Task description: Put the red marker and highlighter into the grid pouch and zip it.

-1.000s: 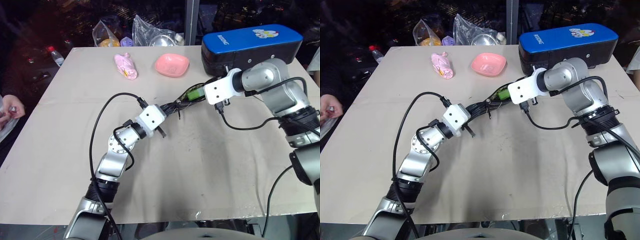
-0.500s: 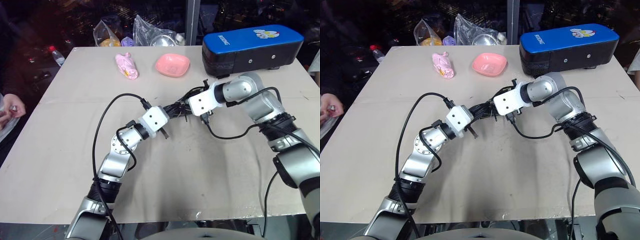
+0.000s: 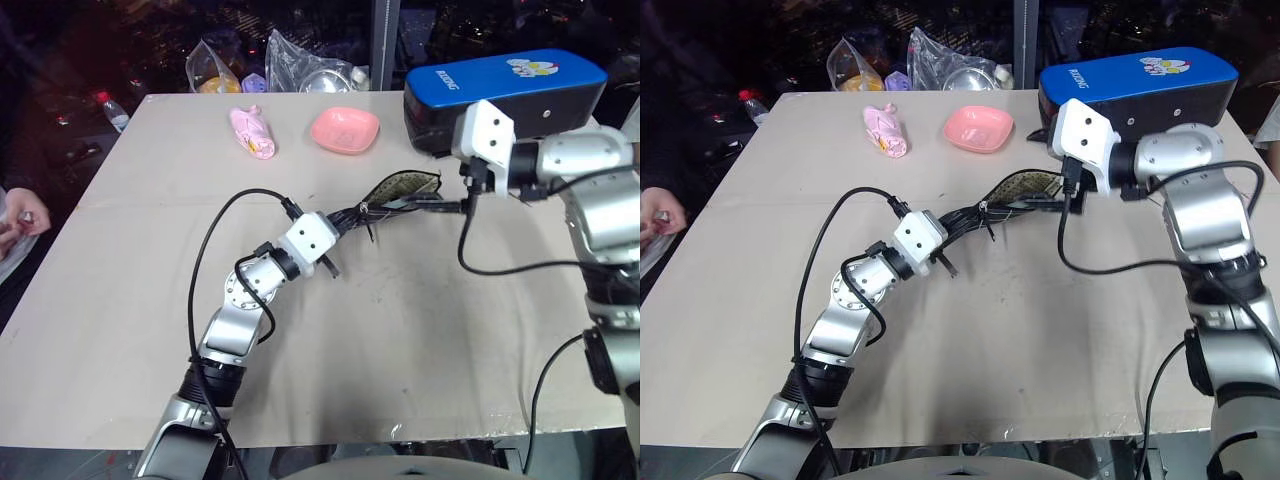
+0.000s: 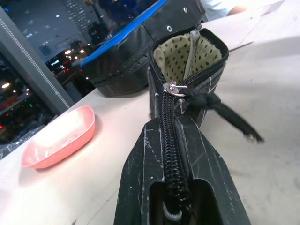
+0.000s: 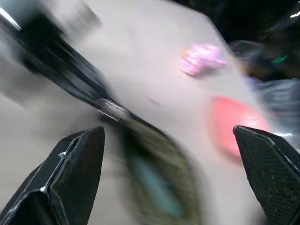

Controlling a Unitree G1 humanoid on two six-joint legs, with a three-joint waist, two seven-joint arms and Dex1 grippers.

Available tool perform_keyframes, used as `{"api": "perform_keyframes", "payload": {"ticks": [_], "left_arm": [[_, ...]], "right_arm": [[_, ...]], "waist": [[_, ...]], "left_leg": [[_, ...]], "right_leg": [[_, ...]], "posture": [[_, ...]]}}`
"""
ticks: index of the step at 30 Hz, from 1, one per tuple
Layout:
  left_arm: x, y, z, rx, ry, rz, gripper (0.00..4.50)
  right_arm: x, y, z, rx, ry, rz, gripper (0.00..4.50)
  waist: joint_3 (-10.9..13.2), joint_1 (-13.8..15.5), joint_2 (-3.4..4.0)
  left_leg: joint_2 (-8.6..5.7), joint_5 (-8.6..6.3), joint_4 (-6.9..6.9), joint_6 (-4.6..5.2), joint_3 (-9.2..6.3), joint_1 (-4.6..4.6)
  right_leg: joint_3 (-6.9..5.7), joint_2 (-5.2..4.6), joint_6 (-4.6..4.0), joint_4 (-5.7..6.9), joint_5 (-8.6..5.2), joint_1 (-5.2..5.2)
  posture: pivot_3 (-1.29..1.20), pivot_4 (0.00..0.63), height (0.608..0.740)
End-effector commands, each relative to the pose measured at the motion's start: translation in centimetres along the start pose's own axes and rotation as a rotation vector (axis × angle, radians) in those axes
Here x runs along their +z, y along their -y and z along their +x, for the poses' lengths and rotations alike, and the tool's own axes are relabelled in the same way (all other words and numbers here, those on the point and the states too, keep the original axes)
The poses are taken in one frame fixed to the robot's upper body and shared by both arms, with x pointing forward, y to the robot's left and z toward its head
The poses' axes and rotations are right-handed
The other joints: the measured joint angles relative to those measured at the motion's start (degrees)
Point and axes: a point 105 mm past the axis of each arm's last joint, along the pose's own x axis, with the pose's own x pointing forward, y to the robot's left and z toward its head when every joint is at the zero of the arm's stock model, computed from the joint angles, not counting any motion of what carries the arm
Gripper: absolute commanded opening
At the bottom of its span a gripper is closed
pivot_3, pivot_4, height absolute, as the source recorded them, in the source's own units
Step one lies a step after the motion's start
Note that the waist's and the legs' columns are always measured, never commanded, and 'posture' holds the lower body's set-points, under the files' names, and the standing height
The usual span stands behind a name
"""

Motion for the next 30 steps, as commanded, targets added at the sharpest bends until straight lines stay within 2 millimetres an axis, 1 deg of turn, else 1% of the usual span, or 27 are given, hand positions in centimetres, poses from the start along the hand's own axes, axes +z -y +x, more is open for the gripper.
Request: {"api": "perform_keyframes", "payload": {"ticks": [1,3,4,8,11,13,18,21,22,23,25,28,29,30], "left_arm": [[0.8,-0.5,-0.2,0.018,0.034,-0.007,0.00],[0.7,-0.5,-0.2,0.018,0.034,-0.011,0.00],[0.7,-0.5,-0.2,0.019,0.034,-0.012,0.00],[0.8,-0.5,-0.3,0.015,0.035,-0.012,0.00],[0.8,-0.5,-0.3,0.014,0.033,-0.009,0.00],[0.8,-0.5,-0.5,0.013,0.030,-0.007,0.00],[0.7,-0.6,-0.7,0.007,0.021,0.001,0.00],[0.7,-0.7,-0.7,0.009,0.018,0.006,0.00],[0.7,-0.7,-0.7,0.010,0.018,0.007,0.00],[0.7,-0.7,-0.7,0.010,0.017,0.007,0.00],[0.6,-0.7,-0.8,0.011,0.016,0.008,0.00],[0.5,-0.6,-0.9,0.012,0.011,0.008,0.00],[0.5,-0.6,-1.0,0.013,0.009,0.007,0.00],[0.5,-0.5,-1.0,0.012,0.008,0.007,0.00]], "right_arm": [[-0.5,-2.8,-0.3,0.038,-0.011,0.212,4.45],[-1.7,-4.0,0.2,0.035,-0.036,0.333,4.45],[-2.1,-4.2,0.5,0.022,-0.043,0.383,4.45],[-3.4,-4.1,2.5,-0.031,-0.062,0.509,4.45],[-4.0,-3.0,4.2,-0.083,-0.064,0.555,4.45],[-4.0,-2.2,5.3,-0.112,-0.048,0.565,4.45],[-3.3,-0.8,7.0,-0.146,0.021,0.601,4.45],[-2.9,-0.5,7.3,-0.154,0.058,0.621,3.73],[-2.8,-0.4,7.3,-0.155,0.063,0.626,3.28],[-2.8,-0.4,7.4,-0.156,0.069,0.633,2.67],[-2.8,-0.5,7.5,-0.155,0.079,0.650,1.88],[-2.7,-0.4,7.5,-0.171,0.094,0.668,0.47],[-2.7,-0.3,7.5,-0.175,0.097,0.672,0.13],[-2.7,-0.3,7.4,-0.177,0.098,0.674,0.05]], "waist": [[0.0,0.2,0.00],[0.0,0.2,-0.01],[0.0,0.2,-0.01],[0.0,0.3,-0.02],[0.0,0.2,-0.04],[0.0,0.2,-0.04],[0.0,-0.2,-0.03],[0.0,-0.4,-0.03],[0.0,-0.4,-0.03],[0.0,-0.5,-0.03],[0.0,-0.6,-0.03],[0.0,-0.6,-0.03],[0.0,-0.6,-0.03],[0.0,-0.6,-0.03]], "left_leg": [[-0.01,0.00,0.03,0.00,-0.05,-0.05],[-0.02,0.00,0.12,0.00,-0.06,-0.13],[-0.02,0.00,0.14,0.00,-0.09,-0.15],[-0.04,0.00,0.17,0.00,-0.11,-0.20],[-0.08,0.00,0.17,0.01,-0.12,-0.22],[-0.08,0.01,0.18,0.00,-0.13,-0.23],[-0.08,0.01,0.18,0.00,-0.19,-0.24],[-0.08,0.01,0.18,0.00,-0.23,-0.25],[-0.08,0.01,0.18,0.00,-0.23,-0.26],[-0.08,0.01,0.18,0.00,-0.23,-0.26],[-0.08,0.01,0.18,0.00,-0.24,-0.25],[-0.08,0.01,0.18,0.01,-0.25,-0.25],[-0.08,0.01,0.18,0.01,-0.24,-0.25],[-0.08,0.01,0.18,0.00,-0.24,-0.25]], "right_leg": [[-0.07,-0.14,0.00,0.00,0.00,0.00],[-0.11,-0.17,0.00,-0.03,0.00,-0.04],[-0.14,-0.17,0.00,-0.04,0.00,-0.04],[-0.18,-0.12,0.00,-0.06,0.00,-0.05],[-0.21,0.13,0.01,-0.08,0.00,-0.05],[-0.21,0.15,0.01,-0.08,0.00,-0.05],[-0.20,0.28,0.01,-0.08,0.00,-0.05],[-0.21,0.30,0.01,-0.07,0.00,-0.05],[-0.21,0.30,0.01,-0.07,0.00,-0.05],[-0.22,0.31,0.02,-0.07,0.00,-0.05],[-0.22,0.32,0.01,-0.07,0.00,-0.05],[-0.22,0.33,0.02,-0.05,0.00,-0.05],[-0.21,0.33,0.02,-0.05,0.00,-0.05],[-0.21,0.33,0.02,-0.05,0.00,-0.05]], "posture": [[0.00,0.150,0.726],[0.00,0.150,0.726],[0.00,0.150,0.726],[0.00,0.150,0.726],[0.00,0.150,0.726],[0.00,0.150,0.726],[0.00,0.150,0.726],[0.00,0.150,0.726],[0.00,0.150,0.726],[0.00,0.150,0.726],[0.00,0.150,0.726],[0.00,0.150,0.726],[0.00,0.150,0.726],[0.00,0.150,0.726]]}}
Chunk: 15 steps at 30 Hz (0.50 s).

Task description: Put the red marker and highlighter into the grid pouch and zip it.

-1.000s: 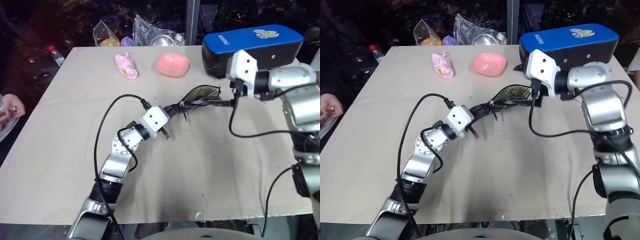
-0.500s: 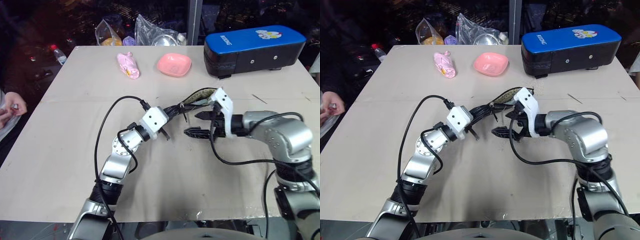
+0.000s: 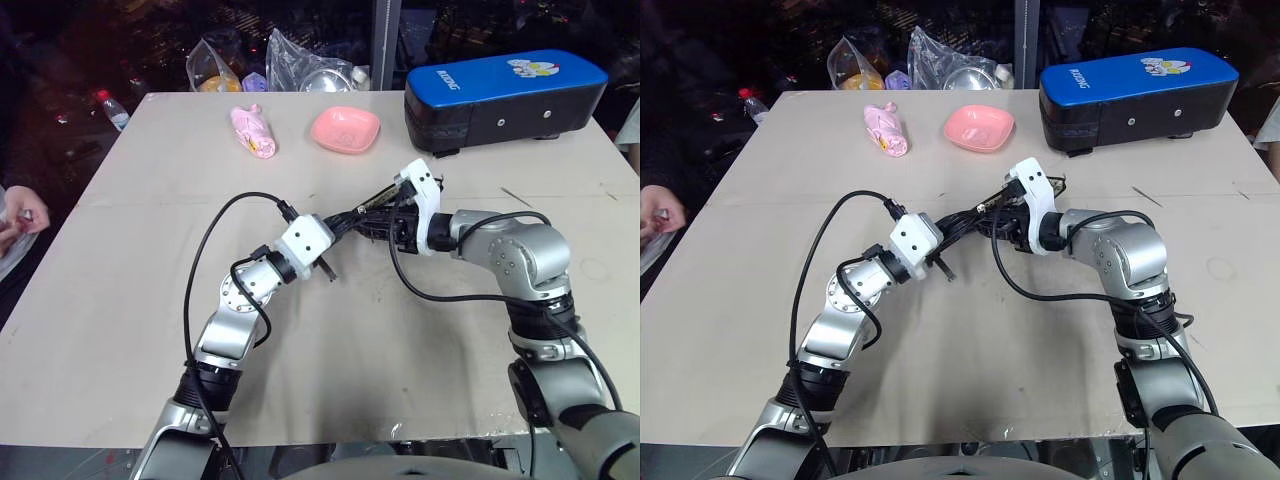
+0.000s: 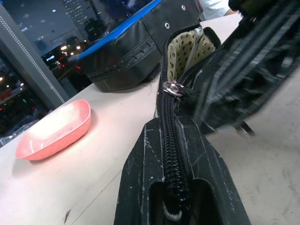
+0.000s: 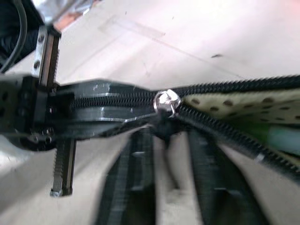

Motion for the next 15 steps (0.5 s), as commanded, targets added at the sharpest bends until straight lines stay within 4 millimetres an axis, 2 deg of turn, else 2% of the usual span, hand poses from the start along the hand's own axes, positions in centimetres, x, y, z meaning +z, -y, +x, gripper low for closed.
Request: {"api": "perform_keyframes", "payload": {"ticks": [1,5,8,15], "left_arm": [[0.7,-0.5,-0.4,0.023,0.022,0.015,0.00],[0.6,-0.7,-0.5,0.026,0.017,0.017,0.00],[0.5,-0.8,-0.6,0.034,0.012,0.020,0.00],[0.4,-0.6,-0.7,0.033,0.005,0.019,0.00]], "right_arm": [[1.4,-0.2,-0.5,-0.001,0.064,-0.014,0.05],[1.6,-0.1,-1.2,-0.013,0.071,-0.011,0.05],[1.7,0.9,-2.7,-0.070,0.069,-0.033,0.05],[2.7,6.1,-7.4,-0.315,0.092,-0.044,0.05]], "waist": [[0.0,0.0,0.00],[0.0,0.0,0.00],[0.0,0.0,0.00],[0.0,0.1,0.00]], "left_leg": [[0.00,0.00,0.00,0.00,0.00,0.00],[0.00,0.00,0.00,0.00,-0.01,0.00],[0.00,0.00,0.00,0.00,-0.01,0.00],[0.00,0.00,0.00,0.00,0.01,-0.01]], "right_leg": [[0.00,0.00,0.00,0.00,0.00,0.00],[0.00,0.00,0.00,0.01,0.00,0.00],[0.00,0.00,0.00,0.00,0.00,0.00],[0.01,-0.01,0.00,-0.01,0.00,0.00]], "posture": [[0.00,0.150,0.726],[0.00,0.150,0.726],[0.00,0.150,0.726],[0.00,0.150,0.726]]}}
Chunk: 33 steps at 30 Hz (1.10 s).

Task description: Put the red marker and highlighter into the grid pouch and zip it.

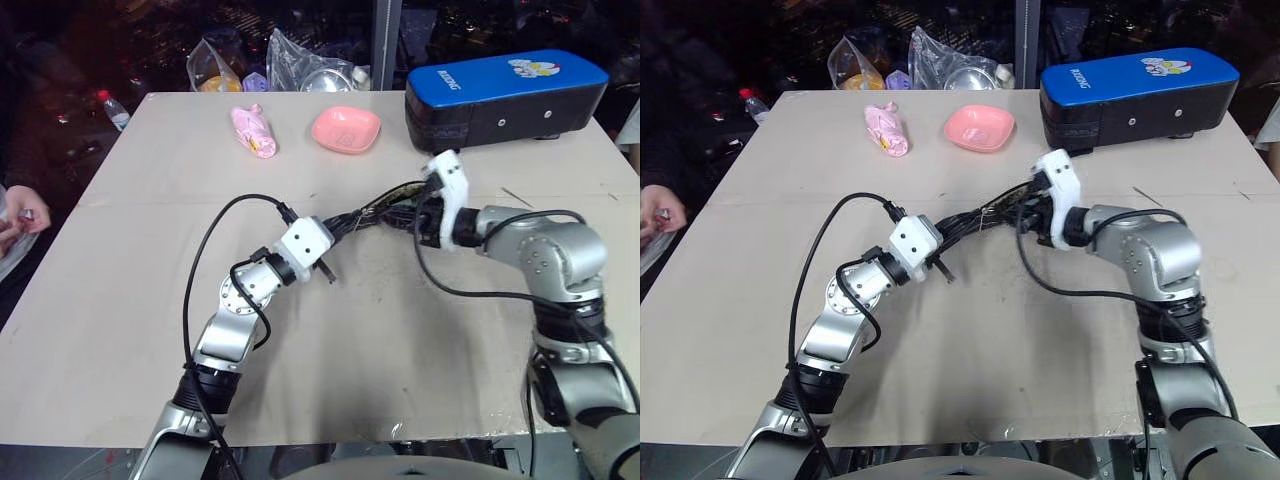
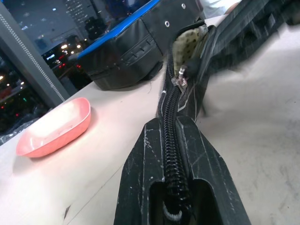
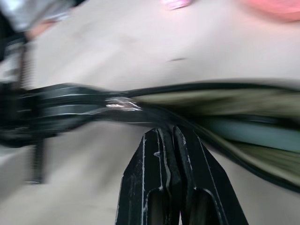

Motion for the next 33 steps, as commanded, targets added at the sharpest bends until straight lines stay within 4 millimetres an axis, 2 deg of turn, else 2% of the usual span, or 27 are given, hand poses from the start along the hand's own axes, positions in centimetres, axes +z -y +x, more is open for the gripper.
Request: {"api": "perform_keyframes", "payload": {"ticks": [1,5,12,15,19,22,25,27,28,30,31,33], "left_arm": [[0.6,-0.9,-0.4,0.034,0.014,0.022,0.00],[0.5,-1.0,-0.4,0.034,0.012,0.025,0.00],[0.4,-1.2,-0.2,0.034,0.012,0.030,0.00],[0.3,-1.1,-0.1,0.030,0.011,0.030,0.00],[0.2,-1.0,0.3,0.020,0.012,0.033,0.00],[-0.1,-1.0,0.7,0.011,0.003,0.045,0.00],[-0.4,-1.0,0.7,0.005,-0.004,0.043,0.00],[-0.5,-1.0,0.6,-0.003,-0.009,0.038,0.00],[-0.6,-0.9,0.5,-0.011,-0.012,0.032,0.00],[-0.7,-0.8,0.3,-0.025,-0.017,0.025,0.75],[-0.9,-0.7,0.0,-0.041,-0.027,0.031,0.99],[-1.2,-0.6,-0.6,-0.062,-0.053,0.044,1.79]], "right_arm": [[1.5,2.9,-1.9,-0.123,0.065,-0.007,0.05],[1.4,6.7,-3.6,-0.300,0.067,-0.001,0.05],[1.5,9.1,-4.6,-0.430,0.095,-0.001,0.05],[1.6,9.1,-4.7,-0.433,0.103,-0.006,0.05],[1.7,7.4,-4.3,-0.336,0.119,-0.042,0.05],[0.9,5.6,-4.7,-0.216,0.116,-0.092,0.77],[-0.8,5.6,-5.8,-0.200,0.103,-0.136,2.31],[-2.6,5.7,-6.7,-0.171,0.081,-0.143,3.05],[-3.3,5.4,-7.1,-0.144,0.086,-0.154,3.05],[-4.1,5.1,-7.7,-0.106,0.112,-0.175,3.13],[-4.7,5.4,-8.1,-0.123,0.124,-0.202,3.13],[-6.0,5.8,-8.7,-0.126,0.124,-0.256,3.13]], "waist": [[0.0,-0.1,0.00],[0.0,-0.1,0.00],[0.0,0.1,0.00],[0.0,0.0,0.00],[0.0,0.2,0.00],[0.0,0.4,0.00],[0.0,0.5,-0.01],[0.0,0.5,-0.01],[0.0,0.5,-0.01],[0.0,0.6,-0.01],[0.0,0.4,0.00],[0.0,0.1,0.00]], "left_leg": [[0.00,0.00,0.00,0.00,0.00,0.00],[0.05,0.00,-0.04,0.00,0.04,0.03],[0.01,0.00,0.00,0.01,0.05,-0.03],[0.02,0.00,0.00,0.01,0.06,-0.03],[0.02,0.00,-0.01,0.01,0.06,-0.03],[0.01,0.00,0.00,0.01,0.03,-0.04],[0.01,0.00,0.00,0.02,0.04,-0.04],[0.02,0.00,0.02,0.02,0.04,-0.03],[0.02,0.00,0.02,0.02,0.05,-0.04],[0.02,0.00,0.02,0.02,0.05,-0.03],[0.03,0.00,0.02,0.02,0.06,-0.03],[0.04,0.00,0.02,0.02,0.10,0.01]], "right_leg": [[0.00,0.00,0.00,0.00,0.00,0.00],[0.03,0.06,-0.01,0.01,0.00,-0.01],[0.03,0.02,0.00,-0.03,0.00,0.00],[0.03,0.03,0.00,-0.03,0.00,-0.01],[0.03,0.02,0.00,-0.03,0.00,0.00],[0.01,0.02,0.01,-0.05,0.00,0.01],[0.01,0.02,0.01,-0.05,0.00,0.02],[0.01,0.02,0.02,-0.06,-0.01,0.03],[0.02,0.02,0.02,-0.06,0.00,0.03],[0.01,0.03,0.02,-0.07,-0.01,0.03],[0.02,0.03,0.02,-0.07,-0.01,0.03],[0.06,0.05,0.02,-0.07,-0.01,0.03]], "posture": [[0.00,0.150,0.726],[0.00,0.150,0.726],[0.00,0.150,0.726],[0.00,0.150,0.726],[0.00,0.150,0.726],[0.00,0.150,0.726],[0.00,0.150,0.726],[0.00,0.150,0.726],[0.00,0.150,0.726],[0.00,0.150,0.726],[0.00,0.150,0.726],[0.00,0.150,0.726]]}}
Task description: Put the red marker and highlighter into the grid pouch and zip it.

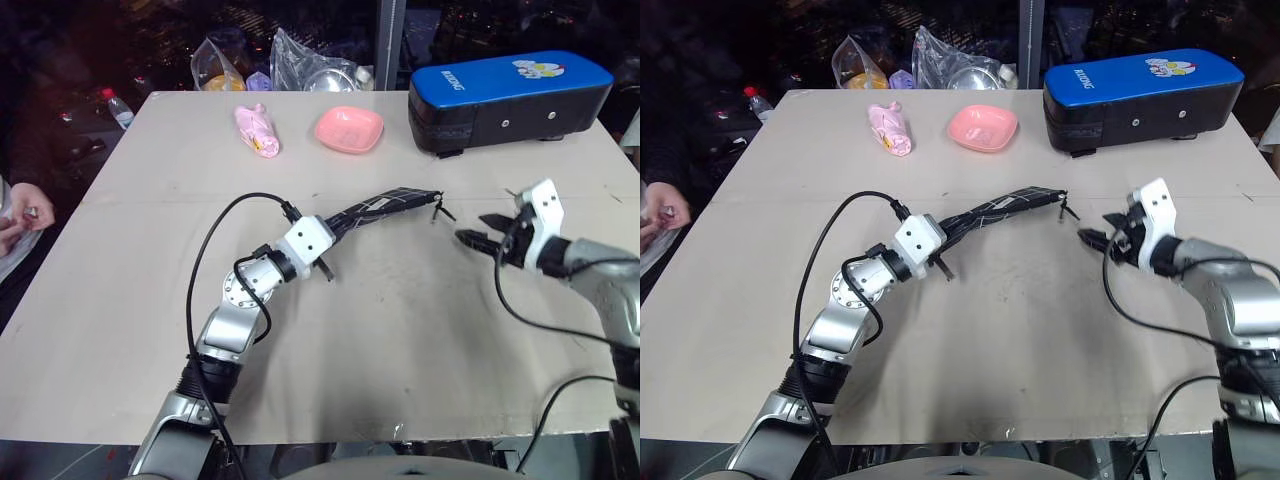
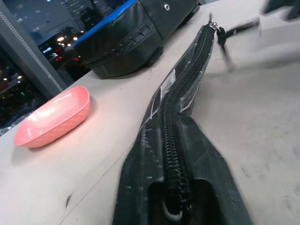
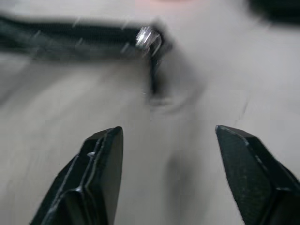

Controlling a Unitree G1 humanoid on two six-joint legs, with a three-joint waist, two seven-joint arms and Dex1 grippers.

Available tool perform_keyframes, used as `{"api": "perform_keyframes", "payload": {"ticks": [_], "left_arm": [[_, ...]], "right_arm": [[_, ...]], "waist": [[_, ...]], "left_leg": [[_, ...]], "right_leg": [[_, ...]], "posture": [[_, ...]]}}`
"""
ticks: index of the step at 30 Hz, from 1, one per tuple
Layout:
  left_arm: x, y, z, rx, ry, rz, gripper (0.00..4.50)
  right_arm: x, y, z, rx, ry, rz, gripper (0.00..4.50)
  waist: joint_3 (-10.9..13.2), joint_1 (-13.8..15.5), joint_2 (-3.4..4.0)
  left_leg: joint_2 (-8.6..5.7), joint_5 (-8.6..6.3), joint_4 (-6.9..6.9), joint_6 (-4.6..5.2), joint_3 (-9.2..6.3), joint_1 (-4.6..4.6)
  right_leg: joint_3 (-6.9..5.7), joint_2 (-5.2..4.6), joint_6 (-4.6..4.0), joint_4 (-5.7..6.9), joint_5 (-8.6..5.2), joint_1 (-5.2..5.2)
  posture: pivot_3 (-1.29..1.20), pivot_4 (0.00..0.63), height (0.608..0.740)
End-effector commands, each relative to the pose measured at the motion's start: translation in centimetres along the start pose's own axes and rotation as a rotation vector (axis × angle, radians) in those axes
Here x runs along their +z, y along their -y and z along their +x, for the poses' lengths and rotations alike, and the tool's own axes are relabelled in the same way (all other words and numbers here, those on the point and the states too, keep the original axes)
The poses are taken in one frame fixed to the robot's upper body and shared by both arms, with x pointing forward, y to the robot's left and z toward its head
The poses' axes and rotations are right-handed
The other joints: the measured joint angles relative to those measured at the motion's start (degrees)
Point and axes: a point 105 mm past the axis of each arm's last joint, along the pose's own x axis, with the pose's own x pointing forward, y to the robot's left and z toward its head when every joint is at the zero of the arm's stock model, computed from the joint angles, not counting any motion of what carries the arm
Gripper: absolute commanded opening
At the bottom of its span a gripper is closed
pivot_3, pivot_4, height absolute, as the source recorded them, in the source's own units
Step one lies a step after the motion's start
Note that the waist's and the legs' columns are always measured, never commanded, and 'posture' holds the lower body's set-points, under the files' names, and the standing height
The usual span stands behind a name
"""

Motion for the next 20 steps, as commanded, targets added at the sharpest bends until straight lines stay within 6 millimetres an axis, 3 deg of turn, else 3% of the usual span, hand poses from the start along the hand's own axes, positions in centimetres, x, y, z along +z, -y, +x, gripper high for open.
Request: {"api": "perform_keyframes", "payload": {"ticks": [1,4,6,8,15,20], "left_arm": [[0.0,-0.2,-1.5,-0.020,-0.021,0.008,2.29],[-0.5,0.8,-3.2,-0.059,-0.059,-0.114,3.64],[-0.4,1.4,-4.6,-0.065,-0.079,-0.207,4.49],[-0.5,1.9,-6.3,-0.058,-0.113,-0.295,4.50],[-2.8,3.8,-11.7,-0.021,-0.298,-0.426,4.50],[-3.5,4.1,-12.8,0.012,-0.340,-0.396,4.50]], "right_arm": [[0.6,0.5,-1.8,0.031,0.118,-0.159,3.13],[-0.9,1.1,-2.6,0.102,0.105,-0.130,3.13],[-1.8,2.0,-3.1,0.108,0.077,-0.128,3.68],[-2.5,2.5,-3.7,0.127,0.063,-0.138,4.42],[-3.3,3.1,-4.6,0.200,0.077,-0.165,4.47],[-3.5,3.5,-4.4,0.218,0.083,-0.166,4.47]], "waist": [[0.0,-0.3,0.00],[0.0,-0.6,0.01],[0.0,-0.4,0.01],[0.0,-0.3,0.00],[0.0,0.0,0.01],[0.0,0.3,0.01]], "left_leg": [[0.00,0.00,0.00,0.00,0.01,0.01],[0.05,0.00,-0.02,0.00,0.06,0.08],[0.08,0.00,-0.03,0.00,0.06,0.07],[0.09,0.00,-0.02,0.00,0.05,0.07],[0.13,-0.01,-0.05,0.00,0.10,0.15],[0.14,-0.01,-0.01,-0.01,0.22,0.22]], "right_leg": [[0.01,0.01,0.01,0.00,0.00,0.00],[0.06,0.03,0.00,0.00,-0.01,0.01],[0.07,0.03,0.00,0.00,-0.01,0.01],[0.07,0.01,0.00,0.00,-0.01,0.02],[0.11,-0.02,-0.24,-0.05,-0.14,0.05],[0.18,-0.05,-0.27,-0.06,-0.15,0.10]], "posture": [[0.00,0.150,0.726],[0.00,0.150,0.726],[0.00,0.150,0.726],[0.00,0.150,0.726],[0.00,0.150,0.726],[0.00,0.150,0.726]]}}
